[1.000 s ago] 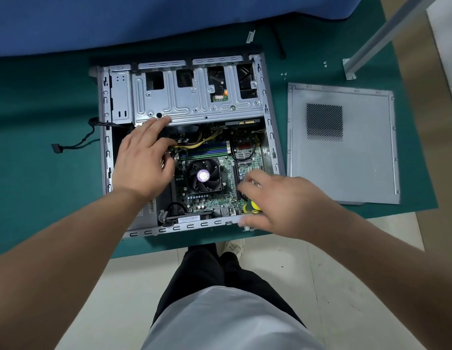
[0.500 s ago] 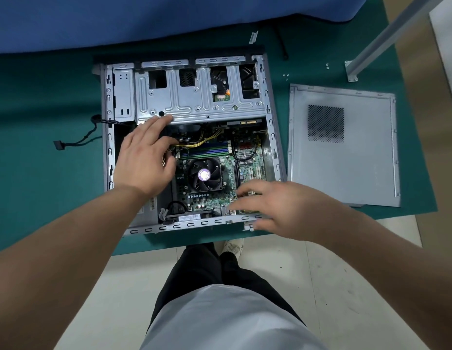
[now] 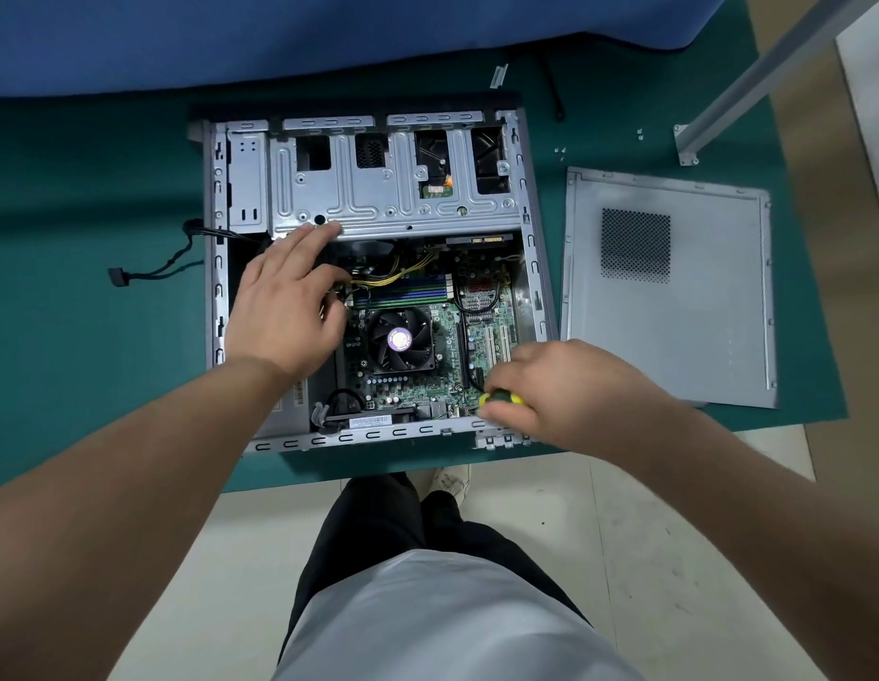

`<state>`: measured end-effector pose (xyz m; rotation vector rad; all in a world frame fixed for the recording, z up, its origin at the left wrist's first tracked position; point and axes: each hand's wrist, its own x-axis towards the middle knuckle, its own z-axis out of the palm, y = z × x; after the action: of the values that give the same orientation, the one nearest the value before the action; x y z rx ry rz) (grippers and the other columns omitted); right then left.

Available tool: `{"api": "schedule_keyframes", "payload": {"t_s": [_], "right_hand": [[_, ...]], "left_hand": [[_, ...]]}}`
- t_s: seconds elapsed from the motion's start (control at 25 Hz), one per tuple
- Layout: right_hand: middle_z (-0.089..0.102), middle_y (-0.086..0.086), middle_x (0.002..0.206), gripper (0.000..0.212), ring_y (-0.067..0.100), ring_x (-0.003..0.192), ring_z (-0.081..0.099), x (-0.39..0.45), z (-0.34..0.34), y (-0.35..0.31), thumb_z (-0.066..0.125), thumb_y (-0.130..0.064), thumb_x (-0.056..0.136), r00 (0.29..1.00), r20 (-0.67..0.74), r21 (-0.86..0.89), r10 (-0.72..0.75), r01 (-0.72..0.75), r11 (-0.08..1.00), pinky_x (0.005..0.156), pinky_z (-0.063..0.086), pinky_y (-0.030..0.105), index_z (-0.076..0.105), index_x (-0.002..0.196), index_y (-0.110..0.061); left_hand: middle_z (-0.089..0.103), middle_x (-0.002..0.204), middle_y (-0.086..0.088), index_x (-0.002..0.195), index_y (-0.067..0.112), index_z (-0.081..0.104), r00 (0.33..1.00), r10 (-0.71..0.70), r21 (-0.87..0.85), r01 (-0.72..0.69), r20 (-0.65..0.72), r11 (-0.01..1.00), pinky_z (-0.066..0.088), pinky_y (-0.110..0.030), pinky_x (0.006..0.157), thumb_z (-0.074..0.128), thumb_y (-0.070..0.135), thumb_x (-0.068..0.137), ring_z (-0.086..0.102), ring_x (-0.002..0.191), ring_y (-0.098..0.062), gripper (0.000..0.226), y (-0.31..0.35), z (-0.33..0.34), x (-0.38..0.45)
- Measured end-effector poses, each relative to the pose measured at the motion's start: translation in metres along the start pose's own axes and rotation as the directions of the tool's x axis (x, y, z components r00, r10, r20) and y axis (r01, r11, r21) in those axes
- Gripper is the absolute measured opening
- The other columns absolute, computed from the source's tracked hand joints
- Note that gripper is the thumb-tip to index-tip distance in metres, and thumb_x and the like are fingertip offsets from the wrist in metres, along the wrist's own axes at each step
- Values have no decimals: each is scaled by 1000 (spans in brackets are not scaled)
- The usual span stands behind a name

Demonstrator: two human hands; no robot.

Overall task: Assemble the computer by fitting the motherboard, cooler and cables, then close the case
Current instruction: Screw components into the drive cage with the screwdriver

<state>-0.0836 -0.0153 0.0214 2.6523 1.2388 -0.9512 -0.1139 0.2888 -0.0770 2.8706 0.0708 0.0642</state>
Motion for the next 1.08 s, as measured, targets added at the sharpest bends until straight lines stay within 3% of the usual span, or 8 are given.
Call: {"api": "schedule_keyframes", "payload": {"t_s": [0.12,0.2,0.28,0.4,0.52,0.6,0.72,1.08], "right_hand": [[57,-4,85,80,21,67,54,4,6,-16,2,-82,83,989,-111,-142,98,-113,983,56,37,27,57,96,-25],[52,-4,123,68,20,87,60,3,3,-11,26,-77,91,999,-36,-38,10,-11,999,64,47,32,54,131,-30],[44,-8,138,45,20,101,61,1,-4,2,54,-43,100,992,94,153,-85,70,986,79,54,40,46,144,-36],[59,-3,104,26,24,87,60,0,-3,-4,46,-44,102,1000,17,95,23,-24,995,70,51,36,57,119,-28],[54,-3,75,55,25,61,49,7,5,-22,22,-71,99,986,-97,-164,136,-150,975,55,37,29,45,90,-21],[55,-2,96,56,25,69,55,9,5,-18,30,-72,97,995,-59,-88,81,-85,992,56,42,32,51,106,-21],[51,-1,129,42,27,96,63,6,0,-5,53,-38,102,996,48,88,-77,73,993,76,55,41,46,142,-30],[60,1,109,24,29,95,63,6,10,-13,48,-30,103,999,-39,66,-20,23,998,80,56,44,55,124,-24]], "left_hand": [[37,162,9,111,25,71,1000,2,-2,-2,1,1000,19,-40,121,46,33,88,26,153,-18,34,1,-1,0],[37,162,9,111,26,71,1000,2,-1,-2,2,1000,18,-39,121,46,33,89,26,153,-18,34,0,-1,0],[37,162,9,110,26,71,1000,3,-3,-3,3,1000,19,-40,121,46,33,89,26,153,-18,34,0,-1,0],[37,162,9,110,26,71,1000,2,-3,-2,7,1000,20,-41,121,46,34,89,25,153,-17,34,0,0,0],[36,163,9,110,26,71,1000,2,-5,-2,11,1000,19,-41,121,44,35,89,24,153,-17,35,0,-1,0],[36,163,9,110,26,71,1000,4,-5,-4,8,1000,19,-41,121,44,35,89,24,153,-17,36,0,-1,0],[37,162,9,110,25,72,1000,10,-11,-10,4,1000,19,-40,121,44,35,89,25,153,-17,36,0,0,0],[35,163,9,109,25,72,1000,11,-16,-11,-1,1000,20,-41,120,44,36,89,23,153,-17,36,-1,3,1]]}}
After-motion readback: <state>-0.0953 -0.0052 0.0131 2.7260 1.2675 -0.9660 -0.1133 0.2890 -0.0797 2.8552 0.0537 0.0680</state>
